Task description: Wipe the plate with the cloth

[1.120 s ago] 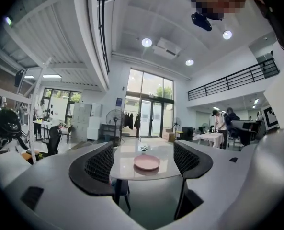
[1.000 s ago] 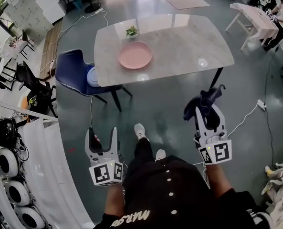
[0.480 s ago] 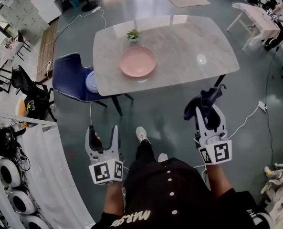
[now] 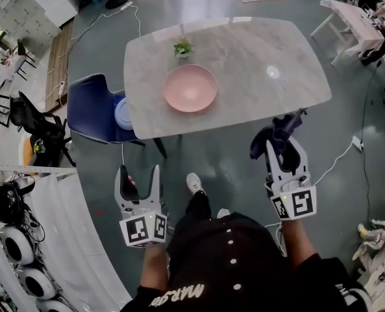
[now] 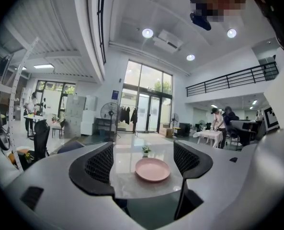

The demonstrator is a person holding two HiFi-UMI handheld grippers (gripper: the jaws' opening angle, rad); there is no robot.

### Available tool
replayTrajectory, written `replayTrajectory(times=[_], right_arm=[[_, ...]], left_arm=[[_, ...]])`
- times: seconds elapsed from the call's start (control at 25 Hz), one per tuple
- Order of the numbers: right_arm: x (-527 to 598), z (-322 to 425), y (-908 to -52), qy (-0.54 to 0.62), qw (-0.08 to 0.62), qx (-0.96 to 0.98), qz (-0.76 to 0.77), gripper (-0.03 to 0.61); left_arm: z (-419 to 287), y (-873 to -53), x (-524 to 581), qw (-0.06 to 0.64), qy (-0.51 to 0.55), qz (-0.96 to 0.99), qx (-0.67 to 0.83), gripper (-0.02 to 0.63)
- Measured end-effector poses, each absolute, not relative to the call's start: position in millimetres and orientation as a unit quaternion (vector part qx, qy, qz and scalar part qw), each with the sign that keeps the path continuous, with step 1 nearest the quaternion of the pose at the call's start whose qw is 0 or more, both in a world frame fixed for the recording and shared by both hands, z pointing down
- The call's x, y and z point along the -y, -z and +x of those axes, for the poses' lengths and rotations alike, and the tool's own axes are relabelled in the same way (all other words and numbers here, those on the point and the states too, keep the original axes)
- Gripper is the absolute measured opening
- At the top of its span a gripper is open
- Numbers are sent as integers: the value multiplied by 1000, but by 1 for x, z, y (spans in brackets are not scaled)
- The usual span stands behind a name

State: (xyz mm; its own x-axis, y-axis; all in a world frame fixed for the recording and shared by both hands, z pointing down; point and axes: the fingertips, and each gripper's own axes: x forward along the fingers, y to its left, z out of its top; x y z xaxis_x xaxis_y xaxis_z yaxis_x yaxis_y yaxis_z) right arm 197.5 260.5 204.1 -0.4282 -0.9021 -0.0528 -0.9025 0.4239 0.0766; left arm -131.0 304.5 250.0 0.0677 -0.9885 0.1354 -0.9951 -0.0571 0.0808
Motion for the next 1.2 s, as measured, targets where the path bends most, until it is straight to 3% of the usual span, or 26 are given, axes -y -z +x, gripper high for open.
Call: replayTrajectory(times=[0.76,1.2], right_arm=[[-174,139,-170,-73,16,-821,-566,138],[-157,136,-179,-62,2,-814,-578,138]], left_arm=[[-191,-226,-192,64,-3,758,649,387],[-187,-241,-162,77,-11,777,625,387]])
